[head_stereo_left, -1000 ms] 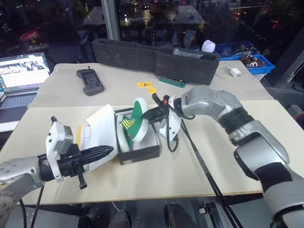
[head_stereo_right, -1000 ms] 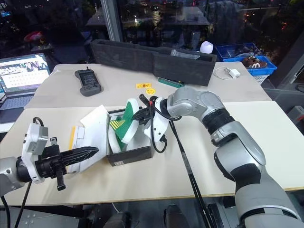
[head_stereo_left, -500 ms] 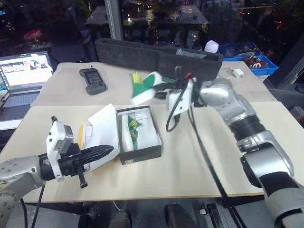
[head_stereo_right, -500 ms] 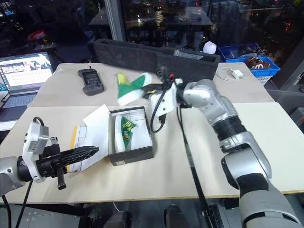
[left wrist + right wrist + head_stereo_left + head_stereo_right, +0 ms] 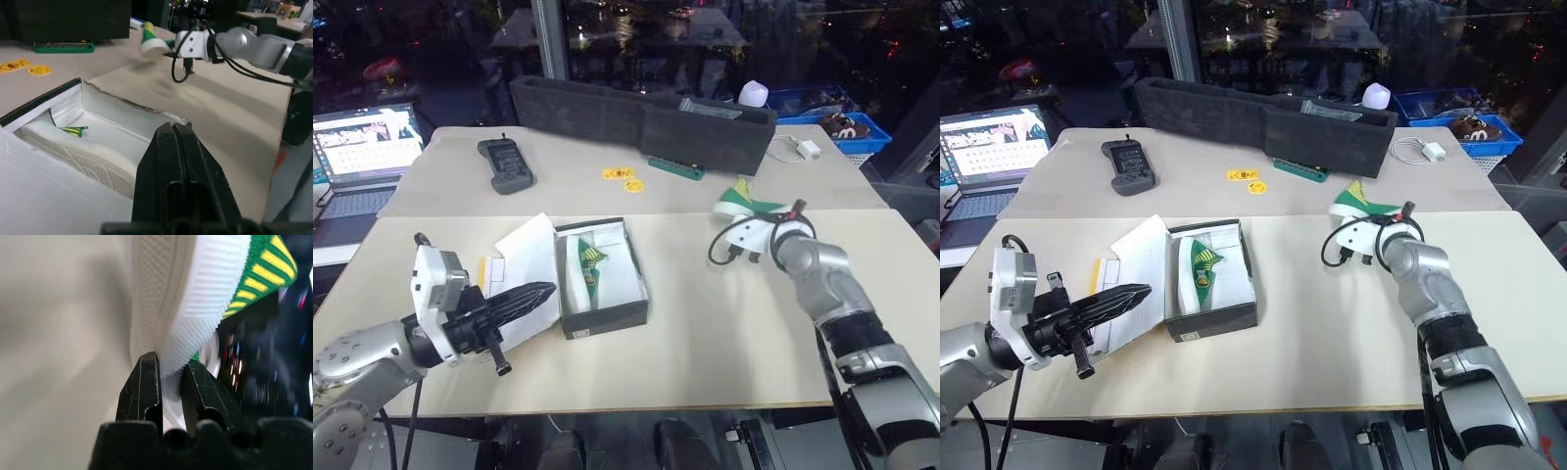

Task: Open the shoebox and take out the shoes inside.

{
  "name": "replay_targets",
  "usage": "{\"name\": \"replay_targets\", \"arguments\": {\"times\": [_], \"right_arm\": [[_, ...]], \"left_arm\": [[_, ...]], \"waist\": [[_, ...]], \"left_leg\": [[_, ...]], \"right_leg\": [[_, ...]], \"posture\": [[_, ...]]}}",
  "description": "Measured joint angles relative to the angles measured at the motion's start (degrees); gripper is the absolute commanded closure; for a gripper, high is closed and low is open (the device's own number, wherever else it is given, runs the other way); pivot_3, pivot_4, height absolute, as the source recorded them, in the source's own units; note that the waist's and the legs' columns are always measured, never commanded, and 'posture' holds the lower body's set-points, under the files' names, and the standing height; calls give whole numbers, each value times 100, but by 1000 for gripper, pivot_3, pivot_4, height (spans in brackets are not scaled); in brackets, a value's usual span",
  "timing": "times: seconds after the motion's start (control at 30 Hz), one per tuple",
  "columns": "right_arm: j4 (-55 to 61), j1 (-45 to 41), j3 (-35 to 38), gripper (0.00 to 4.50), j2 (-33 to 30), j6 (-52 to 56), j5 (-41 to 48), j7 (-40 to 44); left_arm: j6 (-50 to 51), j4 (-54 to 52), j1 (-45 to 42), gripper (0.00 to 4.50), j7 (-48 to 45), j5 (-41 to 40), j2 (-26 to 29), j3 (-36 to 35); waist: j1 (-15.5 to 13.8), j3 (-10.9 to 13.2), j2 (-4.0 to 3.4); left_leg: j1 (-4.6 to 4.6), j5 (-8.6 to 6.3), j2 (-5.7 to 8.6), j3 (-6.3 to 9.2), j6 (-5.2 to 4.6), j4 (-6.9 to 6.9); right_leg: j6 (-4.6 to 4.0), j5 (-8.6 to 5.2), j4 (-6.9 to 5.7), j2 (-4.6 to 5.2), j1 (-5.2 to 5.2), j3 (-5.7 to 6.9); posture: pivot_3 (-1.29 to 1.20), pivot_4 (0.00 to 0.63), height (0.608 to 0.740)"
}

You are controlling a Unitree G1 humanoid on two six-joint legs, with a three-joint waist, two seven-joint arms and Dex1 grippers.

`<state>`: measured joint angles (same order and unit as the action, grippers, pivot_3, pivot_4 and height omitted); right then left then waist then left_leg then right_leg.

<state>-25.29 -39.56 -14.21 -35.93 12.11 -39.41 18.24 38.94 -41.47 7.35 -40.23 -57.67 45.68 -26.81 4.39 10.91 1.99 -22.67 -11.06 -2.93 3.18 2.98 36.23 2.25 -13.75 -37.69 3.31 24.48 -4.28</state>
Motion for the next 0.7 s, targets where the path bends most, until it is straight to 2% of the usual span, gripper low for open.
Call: {"name": "replay_targets", "arguments": {"times": [0.2,0.27,0.47,0.57,0.7], "right_arm": [[-7,11,-114,4274,152,599,-214,-122],[41,11,-136,3291,305,779,-206,46],[633,234,-104,1440,460,1125,166,806],[976,265,-51,349,392,1306,297,1176],[1450,327,69,349,319,1652,640,1780]], "left_arm": [[-17,-43,24,4500,5,39,-5,87],[-18,-42,24,4500,6,50,-5,87],[-18,-41,7,4500,10,54,-5,98],[-18,-38,-5,4500,10,54,-4,101],[-18,-37,-21,4500,9,54,-2,110]], "waist": [[-38,0,1],[-38,-1,3],[-17,-3,6],[-13,-5,9],[-27,-5,9]], "left_leg": [[0,0,3,1,0,18],[0,0,3,1,0,22],[6,0,1,2,0,23],[12,0,1,1,0,28],[9,0,0,1,0,27]], "right_leg": [[1,2,6,2,-13,0],[2,2,8,1,-17,1],[9,6,6,0,-21,1],[1,3,5,0,-27,0],[0,2,5,0,-23,1]], "posture": [[0,150,715],[0,150,715],[0,150,715],[0,150,715],[0,150,715]]}}
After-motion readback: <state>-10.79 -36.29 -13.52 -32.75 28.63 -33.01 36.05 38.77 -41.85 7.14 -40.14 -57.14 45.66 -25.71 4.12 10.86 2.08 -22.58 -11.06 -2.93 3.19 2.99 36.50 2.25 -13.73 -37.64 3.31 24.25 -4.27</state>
